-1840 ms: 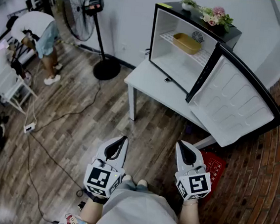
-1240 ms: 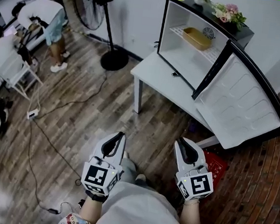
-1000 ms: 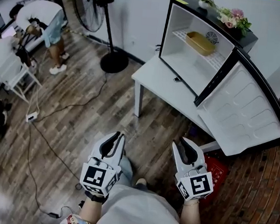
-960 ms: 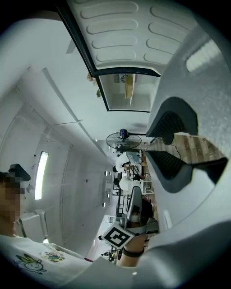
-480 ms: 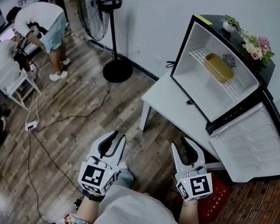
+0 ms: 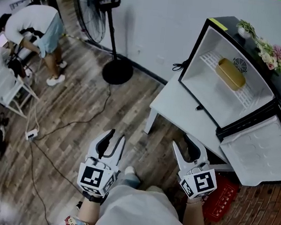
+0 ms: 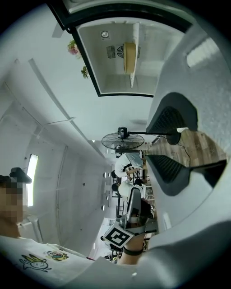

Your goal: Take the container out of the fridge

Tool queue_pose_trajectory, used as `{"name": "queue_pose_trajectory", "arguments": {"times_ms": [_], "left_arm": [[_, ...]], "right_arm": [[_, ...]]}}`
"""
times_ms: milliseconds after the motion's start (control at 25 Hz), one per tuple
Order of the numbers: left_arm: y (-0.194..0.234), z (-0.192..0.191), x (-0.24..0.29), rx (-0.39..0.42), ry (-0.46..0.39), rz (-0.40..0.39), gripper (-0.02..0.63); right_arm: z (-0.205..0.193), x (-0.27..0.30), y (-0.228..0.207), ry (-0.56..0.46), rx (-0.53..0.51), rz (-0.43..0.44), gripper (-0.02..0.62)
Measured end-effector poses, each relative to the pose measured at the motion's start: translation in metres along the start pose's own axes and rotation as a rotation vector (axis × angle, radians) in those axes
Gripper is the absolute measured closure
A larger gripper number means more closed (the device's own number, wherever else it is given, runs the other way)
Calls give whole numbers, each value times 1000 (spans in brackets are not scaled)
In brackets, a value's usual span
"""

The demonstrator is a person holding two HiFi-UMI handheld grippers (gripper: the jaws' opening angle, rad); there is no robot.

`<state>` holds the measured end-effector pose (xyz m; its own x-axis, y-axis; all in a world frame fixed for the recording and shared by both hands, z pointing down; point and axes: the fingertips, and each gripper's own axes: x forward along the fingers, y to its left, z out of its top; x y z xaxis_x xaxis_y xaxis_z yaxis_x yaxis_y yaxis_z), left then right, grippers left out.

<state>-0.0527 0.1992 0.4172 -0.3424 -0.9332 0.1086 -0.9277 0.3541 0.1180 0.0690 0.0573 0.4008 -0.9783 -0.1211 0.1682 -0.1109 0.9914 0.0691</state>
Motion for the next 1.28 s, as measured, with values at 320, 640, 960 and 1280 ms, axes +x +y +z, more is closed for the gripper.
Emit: {"name": "queue_pose_trajectory", "arguments": {"times_ms": [320, 640, 960, 1280], "left_arm": [[31, -7, 0, -26, 22, -4, 455], [46, -4, 27, -42, 25, -27, 422], [68, 4, 81, -18, 22, -72, 419], [73, 31, 166, 8, 13, -181, 410]], "right_arm": [[0, 25, 10, 17, 8, -22, 425], [4, 45, -13, 12, 17, -66, 413], [10, 80, -58, -18, 39, -127, 402], [22, 111, -121, -38, 67, -228, 393]]}}
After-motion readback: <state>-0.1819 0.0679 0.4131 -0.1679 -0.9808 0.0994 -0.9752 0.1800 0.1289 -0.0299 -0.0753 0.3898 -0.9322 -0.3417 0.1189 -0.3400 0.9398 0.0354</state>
